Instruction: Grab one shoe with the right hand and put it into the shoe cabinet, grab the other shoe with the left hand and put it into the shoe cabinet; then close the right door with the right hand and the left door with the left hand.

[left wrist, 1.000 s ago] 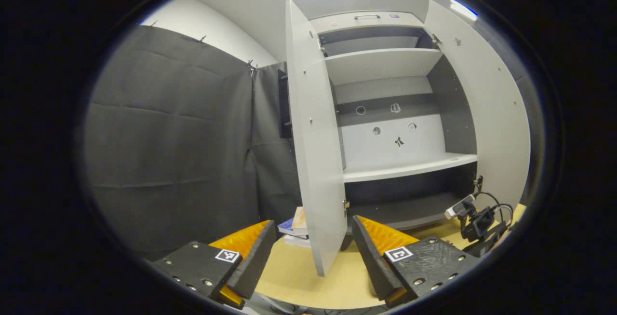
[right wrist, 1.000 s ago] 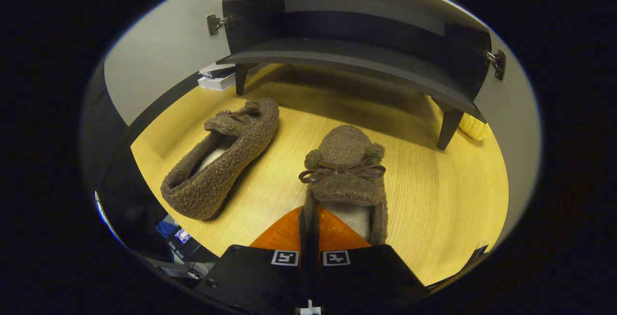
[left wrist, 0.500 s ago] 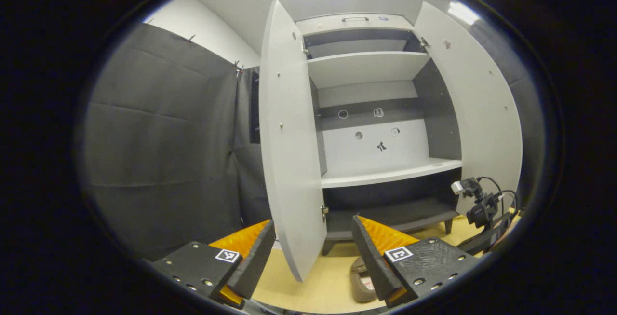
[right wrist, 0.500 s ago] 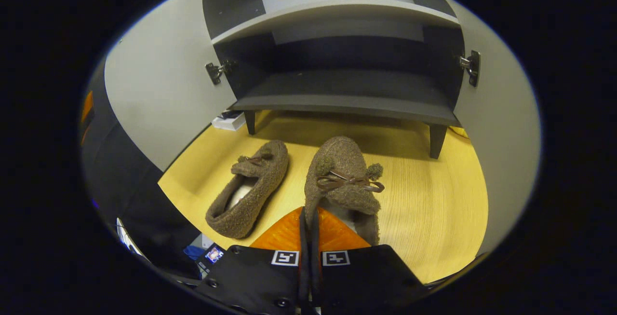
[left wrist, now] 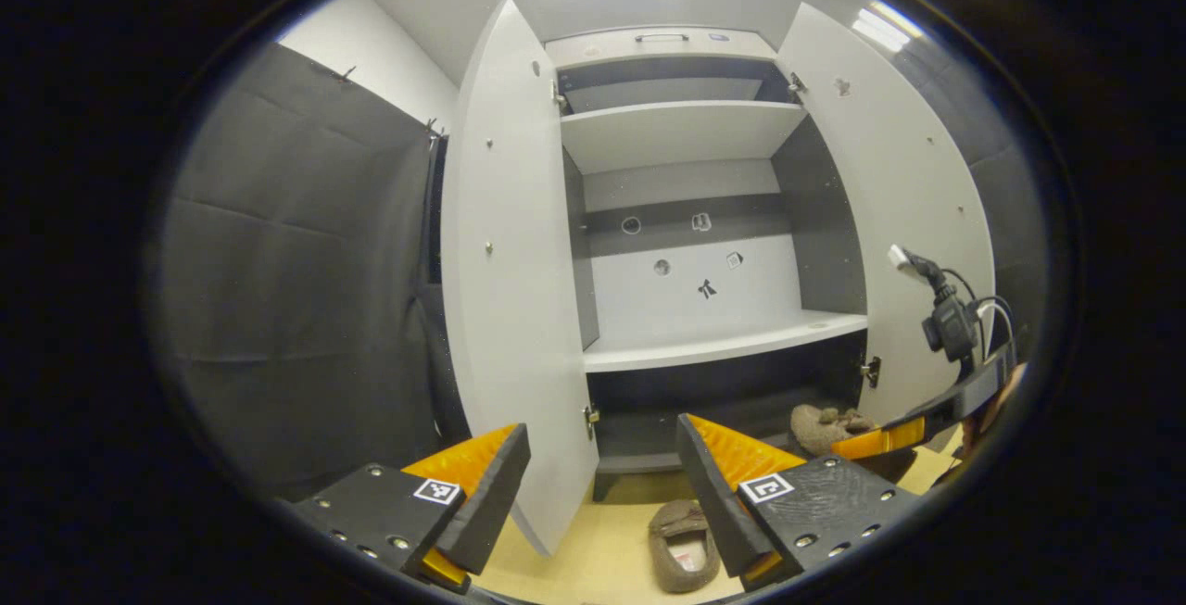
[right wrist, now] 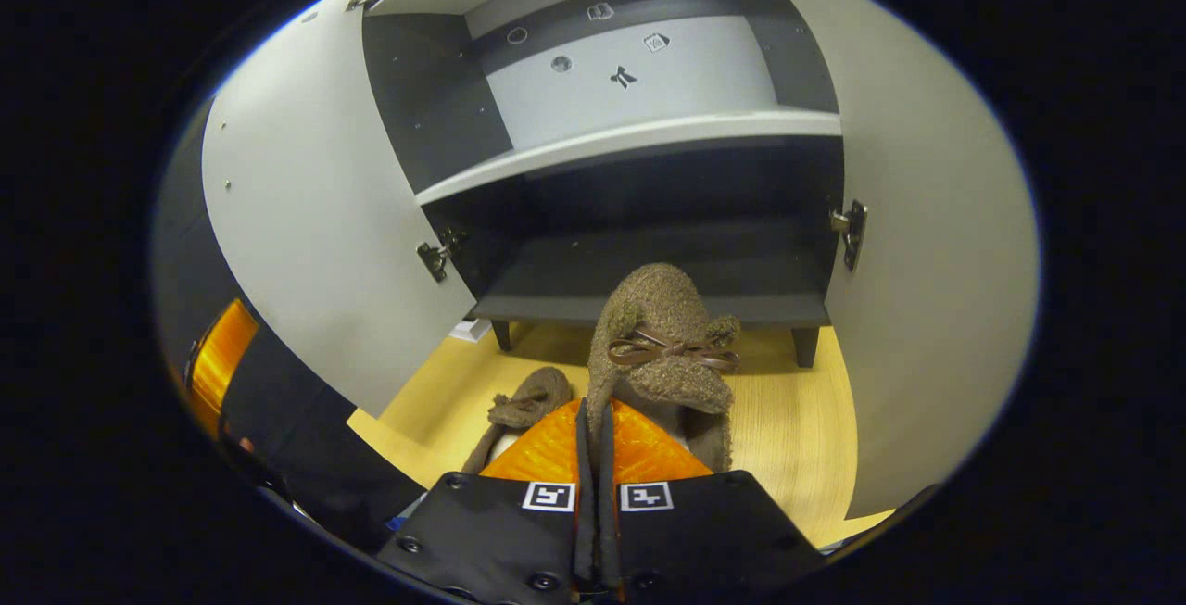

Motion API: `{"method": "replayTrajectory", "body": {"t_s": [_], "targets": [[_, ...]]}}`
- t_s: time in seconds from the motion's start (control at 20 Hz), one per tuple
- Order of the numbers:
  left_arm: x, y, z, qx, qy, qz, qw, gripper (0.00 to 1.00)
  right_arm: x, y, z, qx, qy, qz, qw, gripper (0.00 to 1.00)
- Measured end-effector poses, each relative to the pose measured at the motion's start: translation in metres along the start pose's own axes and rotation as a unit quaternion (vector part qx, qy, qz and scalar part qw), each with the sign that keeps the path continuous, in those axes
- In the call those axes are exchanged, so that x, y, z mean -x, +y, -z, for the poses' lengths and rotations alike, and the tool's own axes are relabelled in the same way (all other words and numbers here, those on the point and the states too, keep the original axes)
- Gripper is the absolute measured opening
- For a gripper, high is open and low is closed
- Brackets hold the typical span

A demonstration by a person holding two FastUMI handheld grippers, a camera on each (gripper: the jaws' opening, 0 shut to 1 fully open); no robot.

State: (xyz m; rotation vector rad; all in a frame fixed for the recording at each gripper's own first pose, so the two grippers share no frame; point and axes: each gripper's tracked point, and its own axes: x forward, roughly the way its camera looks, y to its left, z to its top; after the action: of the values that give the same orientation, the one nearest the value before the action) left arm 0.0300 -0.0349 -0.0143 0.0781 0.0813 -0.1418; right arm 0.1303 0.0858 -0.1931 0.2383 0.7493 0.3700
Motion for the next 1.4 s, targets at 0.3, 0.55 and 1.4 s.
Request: {"method": "replayTrajectory", "body": {"t_s": [0.3, 0.55, 1.4], "targets": [[-0.005, -0.003, -0.001, 0.001, -0.003, 0.009, 1.000, 0.93, 0.019, 0.024, -0.057, 0.006, -0.051, -0.028, 0.998, 0.04], [-0.009, -0.004, -0.002, 0.002, -0.007, 0.015, 1.000, 0.93, 0.030, 0.041, -0.108, 0.030, -0.098, -0.042, 0.994, 0.04], [-0.019, -0.011, 0.005, 0.021, 0.003, 0.033, 0.999, 0.99, -0.022, 0.003, -0.275, 0.069, -0.191, 0.049, 0.978, 0.04]]}}
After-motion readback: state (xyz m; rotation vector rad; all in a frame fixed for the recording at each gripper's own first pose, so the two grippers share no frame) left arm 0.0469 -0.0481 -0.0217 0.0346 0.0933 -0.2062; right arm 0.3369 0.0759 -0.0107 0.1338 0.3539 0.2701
